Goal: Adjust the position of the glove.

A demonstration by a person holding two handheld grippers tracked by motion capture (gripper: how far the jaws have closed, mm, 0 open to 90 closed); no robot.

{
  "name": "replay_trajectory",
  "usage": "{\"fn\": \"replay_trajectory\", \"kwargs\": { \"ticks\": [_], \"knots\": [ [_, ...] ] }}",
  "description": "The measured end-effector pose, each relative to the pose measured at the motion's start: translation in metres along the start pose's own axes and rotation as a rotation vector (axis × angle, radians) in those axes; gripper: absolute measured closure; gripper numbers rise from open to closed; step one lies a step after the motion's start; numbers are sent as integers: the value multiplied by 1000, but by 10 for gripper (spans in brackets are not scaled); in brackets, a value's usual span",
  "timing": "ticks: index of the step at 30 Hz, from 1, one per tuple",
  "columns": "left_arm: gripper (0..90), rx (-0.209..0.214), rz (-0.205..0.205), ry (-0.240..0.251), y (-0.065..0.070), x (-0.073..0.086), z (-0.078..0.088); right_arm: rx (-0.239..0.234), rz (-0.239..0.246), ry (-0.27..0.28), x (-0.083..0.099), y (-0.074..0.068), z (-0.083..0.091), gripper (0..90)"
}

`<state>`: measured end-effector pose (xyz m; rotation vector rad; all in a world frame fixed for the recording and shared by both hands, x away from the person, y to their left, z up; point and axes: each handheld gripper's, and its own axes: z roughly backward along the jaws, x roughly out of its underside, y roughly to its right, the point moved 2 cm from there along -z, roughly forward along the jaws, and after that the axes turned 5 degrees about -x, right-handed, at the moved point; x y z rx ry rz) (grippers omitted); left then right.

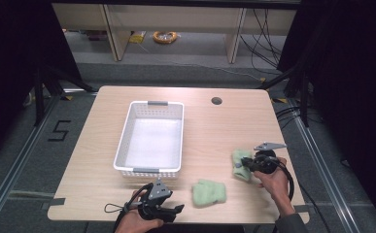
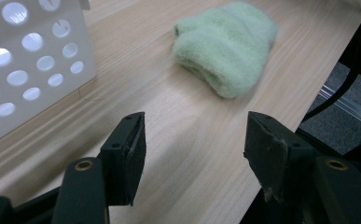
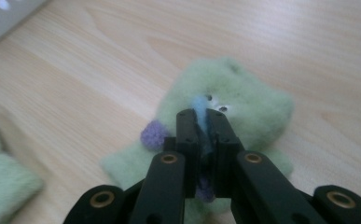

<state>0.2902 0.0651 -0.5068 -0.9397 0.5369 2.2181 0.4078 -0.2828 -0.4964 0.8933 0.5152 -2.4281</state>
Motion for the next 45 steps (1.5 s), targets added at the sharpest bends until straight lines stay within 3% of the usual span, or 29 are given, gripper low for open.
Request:
{"fn": "replay_trajectory", "kwargs": {
  "ticks": [1, 3, 5, 7, 9, 11, 13, 16, 21, 22, 26, 27, 28, 30, 32, 33, 35, 36, 37, 42, 43, 44, 45],
  "knots": [
    [386, 2, -28, -11, -2, 0, 1, -30, 52, 32, -3, -4, 7, 853],
    [387, -2, -24, -10, -3, 0, 1, -45, 54, 43, -4, -8, 10, 853],
    [387, -4, 3, -8, -3, 1, -1, -83, 109, 72, -7, -20, 24, 853],
    [387, -12, -23, -14, -6, 0, 0, -97, 87, 75, -6, -27, 28, 852],
    [388, -5, 6, -8, -4, 0, 0, -125, 122, 72, -8, -37, 34, 853],
    [388, -13, -14, -5, -6, -1, 1, -157, 157, 74, -9, -47, 35, 853],
    [389, -10, -8, -3, -6, -1, 1, -186, 193, 72, -10, -59, 37, 853],
    [389, -13, 7, 1, -6, -1, 1, -225, 260, 78, -11, -74, 37, 852],
    [386, -11, -5, 10, -8, -4, 1, -287, 317, 67, -9, -93, 35, 853],
    [384, -11, 11, 15, -7, -5, 1, -288, 326, 63, -9, -96, 33, 852],
    [383, -11, -4, 10, -8, -6, 0, -324, 356, 34, -10, -108, 23, 852],
    [384, -11, 9, 19, -7, -6, -1, -331, 372, 35, -11, -110, 21, 852],
    [384, -22, -8, 5, -9, -6, -1, -340, 392, 29, -12, -114, 18, 852],
    [383, -11, 26, 16, -7, -6, -2, -362, 419, 14, -11, -122, 14, 851],
    [384, -22, 14, 7, -9, -6, -2, -379, 456, -8, -8, -128, 7, 850],
    [384, -19, 6, 10, -9, -7, -2, -376, 446, -28, -5, -129, 6, 849],
    [384, -21, -15, 6, -8, -8, -2, -399, 475, -53, 1, -130, -1, 848],
    [384, -12, 9, 16, -6, -8, -3, -411, 475, -67, 5, -130, -3, 846],
    [384, -5, -7, 12, -7, -9, -3, -417, 471, -81, 8, -130, -4, 845],
    [385, 6, 5, 34, -1, -18, -6, -426, 464, -84, 17, -128, -5, 834],
    [385, 7, -19, 41, -1, -22, -7, -423, 461, -81, 17, -128, -5, 827],
    [386, 8, -22, 40, 0, -24, -7, -420, 431, -90, 18, -129, -3, 817],
    [388, 17, -21, 40, 2, -27, -8, -423, 440, -84, 18, -129, -4, 805]
  ]
}}
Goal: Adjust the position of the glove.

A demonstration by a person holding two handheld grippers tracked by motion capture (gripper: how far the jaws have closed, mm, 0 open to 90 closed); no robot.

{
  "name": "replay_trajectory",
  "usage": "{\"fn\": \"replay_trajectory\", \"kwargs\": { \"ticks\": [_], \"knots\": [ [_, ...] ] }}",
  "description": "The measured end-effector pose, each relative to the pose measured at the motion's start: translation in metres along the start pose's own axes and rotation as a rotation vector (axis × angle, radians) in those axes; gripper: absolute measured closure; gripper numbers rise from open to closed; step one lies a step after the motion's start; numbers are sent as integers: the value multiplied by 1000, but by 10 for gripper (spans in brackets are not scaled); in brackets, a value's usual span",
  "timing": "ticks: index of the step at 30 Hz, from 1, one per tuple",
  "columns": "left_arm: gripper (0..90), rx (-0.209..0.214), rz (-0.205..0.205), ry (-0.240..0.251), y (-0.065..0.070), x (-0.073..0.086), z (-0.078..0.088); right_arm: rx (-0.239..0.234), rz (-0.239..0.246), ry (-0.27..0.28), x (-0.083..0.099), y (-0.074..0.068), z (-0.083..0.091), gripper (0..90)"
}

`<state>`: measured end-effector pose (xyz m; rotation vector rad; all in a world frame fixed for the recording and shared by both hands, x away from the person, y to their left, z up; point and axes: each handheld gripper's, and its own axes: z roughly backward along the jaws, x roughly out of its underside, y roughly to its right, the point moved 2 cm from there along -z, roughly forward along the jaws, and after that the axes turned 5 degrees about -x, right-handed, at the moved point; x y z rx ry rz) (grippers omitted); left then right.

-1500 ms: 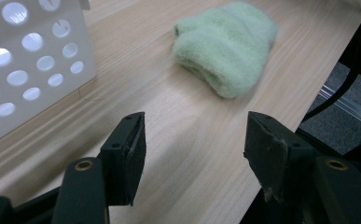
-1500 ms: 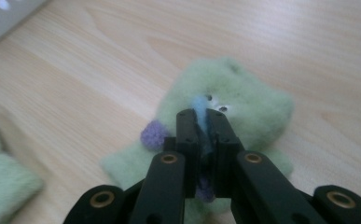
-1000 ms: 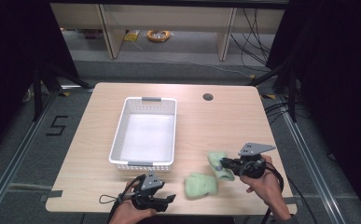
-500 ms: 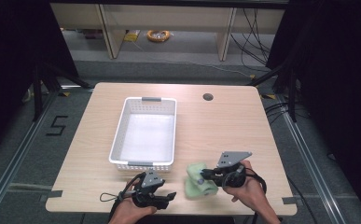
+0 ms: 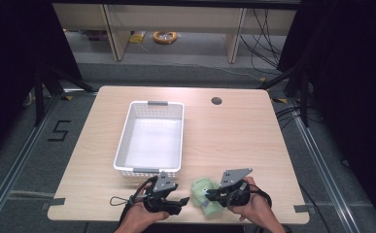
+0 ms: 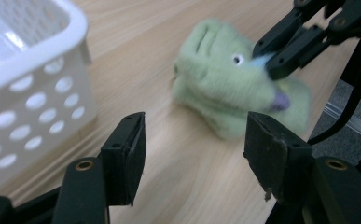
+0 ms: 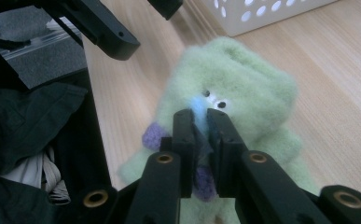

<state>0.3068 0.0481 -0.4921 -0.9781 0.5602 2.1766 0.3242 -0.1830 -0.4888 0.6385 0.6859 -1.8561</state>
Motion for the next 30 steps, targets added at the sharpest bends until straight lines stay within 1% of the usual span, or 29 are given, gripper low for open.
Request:
{"fn": "replay_trajectory", "kwargs": {
  "ticks": [1, 2, 3, 4, 5, 6, 7, 8, 9, 10, 11, 12, 13, 14, 15, 16, 17, 18, 20, 21, 22, 23, 24, 25, 26, 27, 28, 29, 30],
  "knots": [
    [388, -1, -18, 8, 1, -3, -2, 8, -6, 4, 0, 0, 1, 776],
    [391, 8, -11, 11, 3, -6, -3, 8, -17, 11, 0, -1, 1, 755],
    [398, 12, -25, 10, 3, -9, -5, 12, -20, 16, 0, -1, 2, 736],
    [402, 9, -28, 14, 3, -11, -7, 34, -34, 25, 1, -2, 4, 697],
    [405, 13, -20, 24, 4, -14, -9, 50, -63, 30, 2, -5, 7, 665],
    [411, 22, -33, 24, 4, -16, -11, 69, -71, 35, 3, -7, 11, 658],
    [416, 20, -30, 13, 4, -17, -12, 76, -80, 38, 5, -10, 14, 641],
    [417, 25, -28, 25, 5, -19, -14, 90, -87, 39, 7, -11, 17, 628],
    [421, 22, -43, 5, 5, -20, -15, 96, -113, 32, 11, -14, 21, 616],
    [425, 37, -61, -2, 6, -22, -16, 110, -128, 27, 15, -16, 23, 606],
    [426, 36, -52, 12, 7, -23, -19, 106, -136, 24, 19, -18, 24, 605],
    [426, 40, -65, -4, 7, -25, -20, 130, -162, 18, 23, -21, 25, 604],
    [428, 45, -46, -2, 8, -25, -22, 132, -169, 2, 27, -23, 26, 597],
    [429, 49, -59, -5, 8, -27, -23, 133, -182, 2, 30, -24, 25, 596],
    [430, 49, -59, 0, 8, -28, -24, 136, -202, -1, 33, -26, 24, 596],
    [434, 46, -60, -13, 8, -28, -25, 133, -214, 1, 35, -27, 22, 591],
    [437, 52, -53, -12, 9, -29, -28, 138, -217, -9, 37, -27, 20, 590],
    [442, 53, -58, -15, 9, -29, -29, 135, -238, -22, 37, -28, 18, 589],
    [458, 62, -83, -44, 8, -27, -31, 133, -251, -42, 39, -28, 14, 583],
    [468, 61, -70, -51, 9, -26, -32, 131, -270, -56, 39, -29, 11, 582],
    [474, 61, -94, -63, 8, -25, -33, 133, -264, -64, 39, -28, 10, 579],
    [484, 62, -84, -63, 8, -24, -33, 128, -257, -57, 40, -28, 7, 577],
    [495, 66, -70, -67, 8, -22, -34, 120, -257, -66, 40, -28, 5, 577],
    [510, 65, -89, -65, 6, -23, -34, 132, -252, -74, 40, -28, 4, 578],
    [534, 65, -85, -68, 6, -22, -33, 135, -255, -74, 40, -27, 2, 588],
    [553, 62, -91, -67, 6, -22, -33, 135, -260, -94, 40, -27, 3, 604],
    [575, 56, -97, -65, 6, -21, -33, 146, -260, -76, 40, -26, 1, 624],
    [590, 45, -94, -71, 6, -19, -34, 139, -259, -84, 40, -25, 1, 638],
    [607, 49, -118, -76, 6, -19, -34, 140, -260, -98, 41, -25, 1, 662]
  ]
}}
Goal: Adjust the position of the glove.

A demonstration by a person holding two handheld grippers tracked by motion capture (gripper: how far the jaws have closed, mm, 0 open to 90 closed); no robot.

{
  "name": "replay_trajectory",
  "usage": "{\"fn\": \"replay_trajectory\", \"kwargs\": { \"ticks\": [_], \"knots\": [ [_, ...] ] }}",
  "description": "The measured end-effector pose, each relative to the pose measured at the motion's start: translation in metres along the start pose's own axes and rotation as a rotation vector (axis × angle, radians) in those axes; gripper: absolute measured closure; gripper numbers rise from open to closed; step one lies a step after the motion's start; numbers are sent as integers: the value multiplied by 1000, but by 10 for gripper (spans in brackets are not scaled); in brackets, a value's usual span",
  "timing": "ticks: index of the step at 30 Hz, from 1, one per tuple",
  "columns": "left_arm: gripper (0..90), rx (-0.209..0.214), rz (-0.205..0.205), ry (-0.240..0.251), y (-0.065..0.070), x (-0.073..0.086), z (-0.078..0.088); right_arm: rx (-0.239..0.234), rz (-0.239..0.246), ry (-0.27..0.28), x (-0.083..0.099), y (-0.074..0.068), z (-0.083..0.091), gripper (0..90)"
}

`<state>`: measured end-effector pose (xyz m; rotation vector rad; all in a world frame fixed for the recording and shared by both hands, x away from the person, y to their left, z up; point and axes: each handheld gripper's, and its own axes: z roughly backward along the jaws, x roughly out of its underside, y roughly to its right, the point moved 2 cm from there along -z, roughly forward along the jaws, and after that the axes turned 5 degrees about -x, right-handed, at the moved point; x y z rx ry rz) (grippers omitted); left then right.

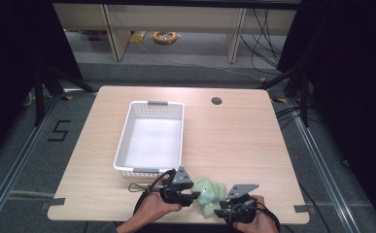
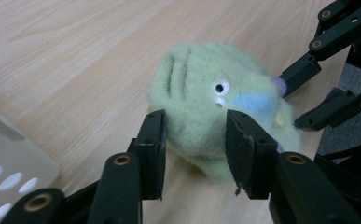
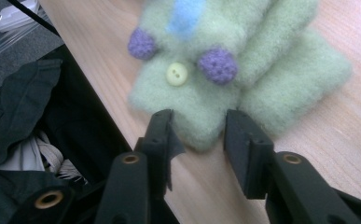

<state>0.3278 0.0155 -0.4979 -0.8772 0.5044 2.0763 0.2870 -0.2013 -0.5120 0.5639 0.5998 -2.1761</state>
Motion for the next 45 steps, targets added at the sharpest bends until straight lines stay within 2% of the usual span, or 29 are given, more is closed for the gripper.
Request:
{"fn": "replay_trajectory", "kwargs": {
  "ticks": [1, 2, 4, 5, 6, 7, 8, 9, 10, 11, 12, 13, 15, 16, 19, 20, 21, 22, 23, 26, 30, 32, 33, 36, 37, 38, 39, 41, 45],
  "knots": [
    [625, -2, -8, 0, 0, 1, -1, -8, -16, -13, 1, -1, 0, 692],
    [644, -9, -15, -3, 0, 2, -2, 2, 23, 9, 0, 2, -2, 725],
    [688, -8, 10, -5, 2, 4, -2, -4, 1, -16, 0, 0, 0, 787],
    [712, -25, -2, -6, 2, 4, -2, -10, -9, -15, 1, -2, 0, 812],
    [735, -23, -29, -7, 2, 4, -1, 12, 43, 13, 0, 1, -2, 833],
    [751, -30, -7, -3, 5, 4, -1, 25, 62, 14, 0, 0, -2, 850],
    [766, -35, -36, -4, 4, 3, 1, 14, 49, 12, -1, -2, 0, 861],
    [775, -43, -37, -3, 4, 3, 2, 21, 97, 17, -1, 0, -1, 867],
    [782, -38, -22, 3, 6, 3, 3, 9, 67, -2, -2, -3, 4, 871],
    [787, -37, -45, 10, 6, 1, 6, 12, 66, 5, -2, -4, 5, 874],
    [788, -31, -15, 16, 8, 1, 8, 18, 92, 20, -3, -2, 7, 875],
    [789, -28, -7, 33, 8, 0, 11, 10, 78, 27, -4, -3, 10, 876],
    [790, -21, -19, 50, 10, -2, 18, 26, 98, 47, -6, 0, 18, 877],
    [789, -10, 16, 67, 15, -2, 20, 39, 107, 60, -8, 1, 22, 878],
    [789, 12, 33, 91, 24, -1, 25, 74, 112, 63, -13, 8, 36, 879],
    [788, 24, 37, 82, 25, 0, 26, 86, 121, 68, -14, 12, 38, 879],
    [788, 31, 67, 98, 29, 0, 25, 93, 129, 69, -16, 15, 40, 880],
    [788, 30, 54, 79, 29, 2, 24, 94, 129, 65, -18, 18, 41, 881],
    [788, 43, 85, 101, 32, 2, 22, 98, 125, 55, -21, 22, 42, 880],
    [788, 59, 120, 99, 33, 4, 18, 104, 130, 57, -28, 29, 38, 881],
    [794, 51, 124, 100, 33, 5, 15, 110, 168, 35, -39, 39, 34, 881],
    [851, 56, 137, 101, 34, 7, 12, 118, 177, 12, -44, 43, 31, 881],
    [848, 57, 142, 95, 34, 9, 11, 128, 184, 13, -45, 45, 29, 881],
    [836, 70, 150, 84, 34, 10, 9, 80, 185, -4, -47, 45, 23, 880],
    [832, 67, 162, 81, 33, 10, 9, 77, 198, -18, -46, 44, 22, 881],
    [829, 66, 152, 80, 31, 10, 10, 79, 249, -21, -47, 45, 19, 880],
    [825, 59, 169, 81, 31, 11, 10, 89, 224, -38, -45, 44, 19, 880],
    [795, 41, 139, 92, 28, 10, 12, 74, 235, -51, -43, 46, 19, 876],
    [688, -4, 161, 121, 20, 9, 13, 70, 224, -33, -42, 49, 15, 838]
  ]
}}
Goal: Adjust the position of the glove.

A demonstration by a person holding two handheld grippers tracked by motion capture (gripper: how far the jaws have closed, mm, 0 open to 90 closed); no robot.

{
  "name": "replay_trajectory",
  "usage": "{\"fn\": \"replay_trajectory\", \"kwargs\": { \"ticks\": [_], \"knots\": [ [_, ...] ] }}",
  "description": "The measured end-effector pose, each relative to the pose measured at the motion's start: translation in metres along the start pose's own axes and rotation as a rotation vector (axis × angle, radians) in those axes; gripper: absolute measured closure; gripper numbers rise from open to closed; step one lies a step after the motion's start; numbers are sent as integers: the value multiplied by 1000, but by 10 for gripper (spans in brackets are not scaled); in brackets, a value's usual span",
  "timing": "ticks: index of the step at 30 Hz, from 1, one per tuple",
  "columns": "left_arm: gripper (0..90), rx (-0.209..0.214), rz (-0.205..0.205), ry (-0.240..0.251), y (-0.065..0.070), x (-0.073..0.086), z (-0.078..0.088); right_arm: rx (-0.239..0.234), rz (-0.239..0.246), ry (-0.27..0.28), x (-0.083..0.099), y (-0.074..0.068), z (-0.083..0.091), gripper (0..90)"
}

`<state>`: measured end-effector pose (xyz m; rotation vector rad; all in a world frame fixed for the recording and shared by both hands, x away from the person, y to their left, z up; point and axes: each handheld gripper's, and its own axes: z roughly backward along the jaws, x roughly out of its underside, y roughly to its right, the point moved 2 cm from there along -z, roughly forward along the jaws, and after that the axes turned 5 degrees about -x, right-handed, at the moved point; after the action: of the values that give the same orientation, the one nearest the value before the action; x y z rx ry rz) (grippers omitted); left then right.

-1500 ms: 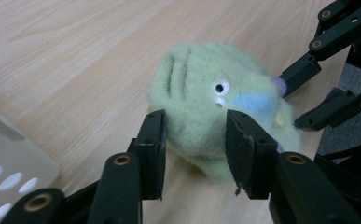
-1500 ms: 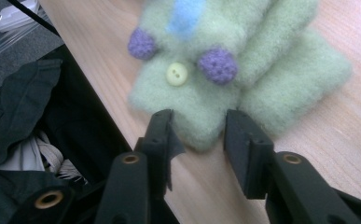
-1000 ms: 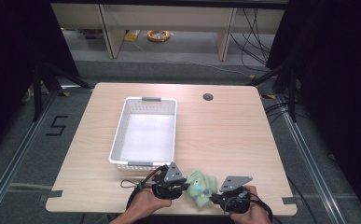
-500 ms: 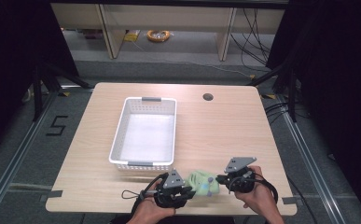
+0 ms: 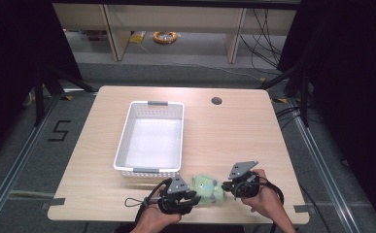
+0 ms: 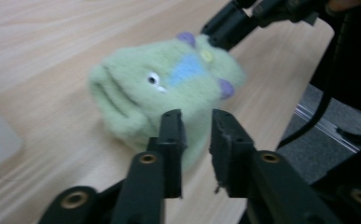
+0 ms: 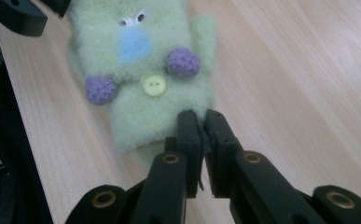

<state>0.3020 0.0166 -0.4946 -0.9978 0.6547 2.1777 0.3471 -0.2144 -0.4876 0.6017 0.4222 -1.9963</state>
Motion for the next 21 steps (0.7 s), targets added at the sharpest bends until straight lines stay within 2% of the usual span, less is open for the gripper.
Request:
{"fn": "replay_trajectory", "kwargs": {
  "ticks": [1, 2, 3, 4, 5, 6, 8, 9, 10, 11, 12, 14, 17, 19, 20, 21],
  "knots": [
    [667, -3, -34, -23, -4, -1, 2, -6, -19, -1, 0, 0, 0, 810],
    [648, -23, -24, -6, -4, -2, 2, -12, -22, 9, 1, 1, 0, 783],
    [625, -38, -26, 6, -5, -2, 2, -5, -47, 10, 1, 1, 0, 763],
    [595, -38, -37, -15, -8, -3, 3, -14, -55, 26, 2, 2, 1, 748],
    [580, -40, -39, -16, -10, -3, 3, -13, -70, 30, 3, 2, 3, 732],
    [555, -39, -21, -25, -10, -3, 2, -17, -62, 65, 4, 4, 5, 704],
    [504, -42, -25, -42, -11, -1, -2, -1, -138, 92, 6, 2, 11, 673],
    [497, -41, -27, -59, -11, 0, -3, -10, -176, 96, 6, 0, 15, 647],
    [487, -45, -35, -62, -11, 0, -5, 2, -164, 114, 6, 1, 16, 623],
    [475, -39, -39, -71, -9, 1, -7, -5, -212, 129, 7, -2, 17, 611],
    [466, -39, -42, -81, -8, 2, -9, -13, -218, 142, 7, -4, 17, 604],
    [466, -49, -66, -75, -5, 3, -11, -26, -237, 144, 8, -7, 13, 588],
    [496, -83, -143, -83, -5, 2, -11, -51, -284, 130, 10, -8, 3, 605],
    [547, -98, -166, -85, -4, 4, -12, -59, -317, 125, 11, -8, -1, 636],
    [590, -88, -180, -89, -4, 5, -12, -62, -324, 123, 12, -7, -3, 658],
    [614, -102, -205, -93, -4, 6, -13, -66, -315, 122, 12, -6, -3, 671]
  ]
}}
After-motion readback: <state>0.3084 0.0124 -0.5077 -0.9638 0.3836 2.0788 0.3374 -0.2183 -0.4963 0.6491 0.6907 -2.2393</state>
